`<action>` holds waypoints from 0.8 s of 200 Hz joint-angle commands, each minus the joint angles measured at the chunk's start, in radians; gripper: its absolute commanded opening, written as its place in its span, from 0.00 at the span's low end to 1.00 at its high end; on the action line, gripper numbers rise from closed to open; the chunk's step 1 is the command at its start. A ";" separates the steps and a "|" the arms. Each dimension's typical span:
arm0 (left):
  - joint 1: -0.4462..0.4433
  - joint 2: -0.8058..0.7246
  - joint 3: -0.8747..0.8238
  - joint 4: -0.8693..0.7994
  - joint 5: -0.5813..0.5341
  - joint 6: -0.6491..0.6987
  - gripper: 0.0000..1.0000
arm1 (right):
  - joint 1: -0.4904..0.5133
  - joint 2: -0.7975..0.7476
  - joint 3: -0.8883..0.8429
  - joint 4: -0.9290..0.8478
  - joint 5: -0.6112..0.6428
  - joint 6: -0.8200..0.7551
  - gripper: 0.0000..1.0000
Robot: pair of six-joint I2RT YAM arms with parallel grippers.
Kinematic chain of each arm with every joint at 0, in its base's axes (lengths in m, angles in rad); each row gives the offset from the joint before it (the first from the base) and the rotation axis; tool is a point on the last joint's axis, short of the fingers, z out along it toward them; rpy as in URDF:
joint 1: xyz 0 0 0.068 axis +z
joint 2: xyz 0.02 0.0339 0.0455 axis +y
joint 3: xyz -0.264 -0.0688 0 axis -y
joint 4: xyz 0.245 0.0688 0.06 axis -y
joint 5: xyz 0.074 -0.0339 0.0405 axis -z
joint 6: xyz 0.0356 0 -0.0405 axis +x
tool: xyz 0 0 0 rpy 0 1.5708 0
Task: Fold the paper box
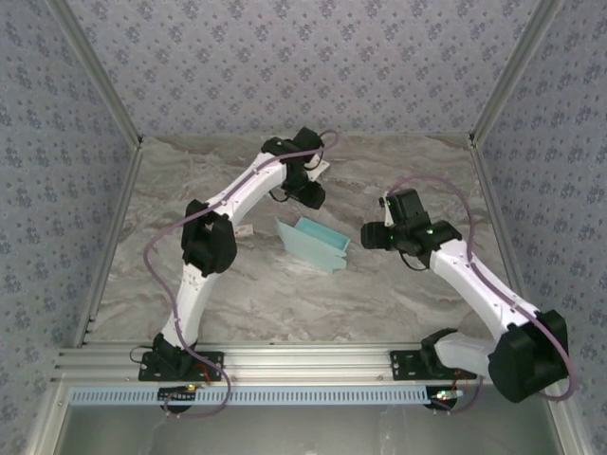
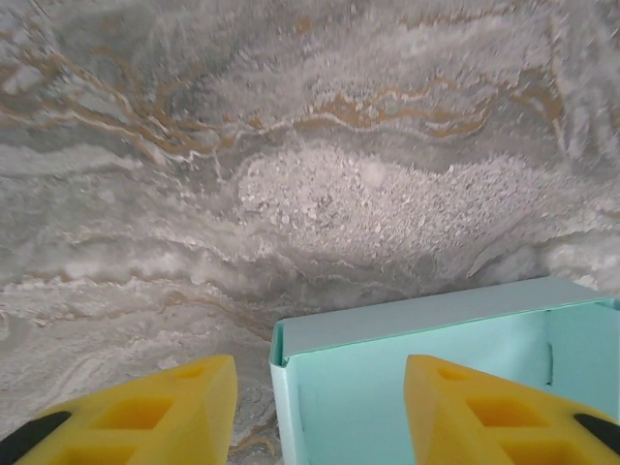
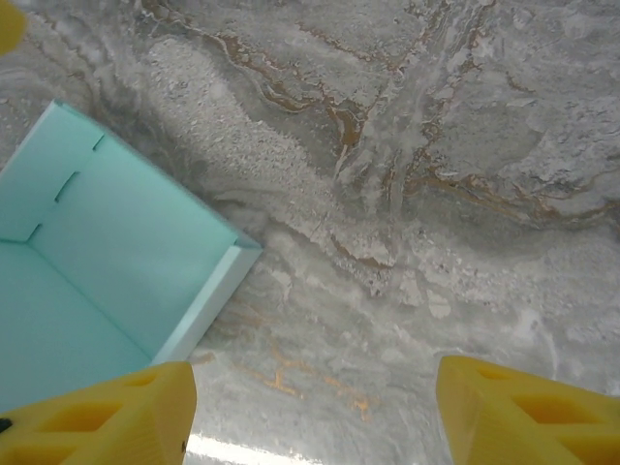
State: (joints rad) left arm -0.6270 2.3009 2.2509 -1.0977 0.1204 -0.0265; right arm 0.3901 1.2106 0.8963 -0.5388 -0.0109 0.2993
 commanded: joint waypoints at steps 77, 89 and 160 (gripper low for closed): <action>0.199 -0.598 -0.667 0.438 -0.063 -0.137 0.52 | 0.014 0.459 0.195 0.179 -0.273 -0.018 0.65; 0.230 -0.685 -0.800 0.514 -0.051 -0.179 0.52 | 0.024 0.496 0.212 0.173 -0.290 -0.030 0.64; 0.285 -0.974 -1.251 0.693 -0.007 -0.313 0.54 | 0.052 0.460 0.131 0.186 -0.403 -0.005 0.62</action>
State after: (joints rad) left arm -0.3450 1.3861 1.0584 -0.4976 0.0910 -0.2760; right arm 0.4347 1.7260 1.0809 -0.3523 -0.3424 0.2798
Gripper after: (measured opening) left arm 0.535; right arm 0.617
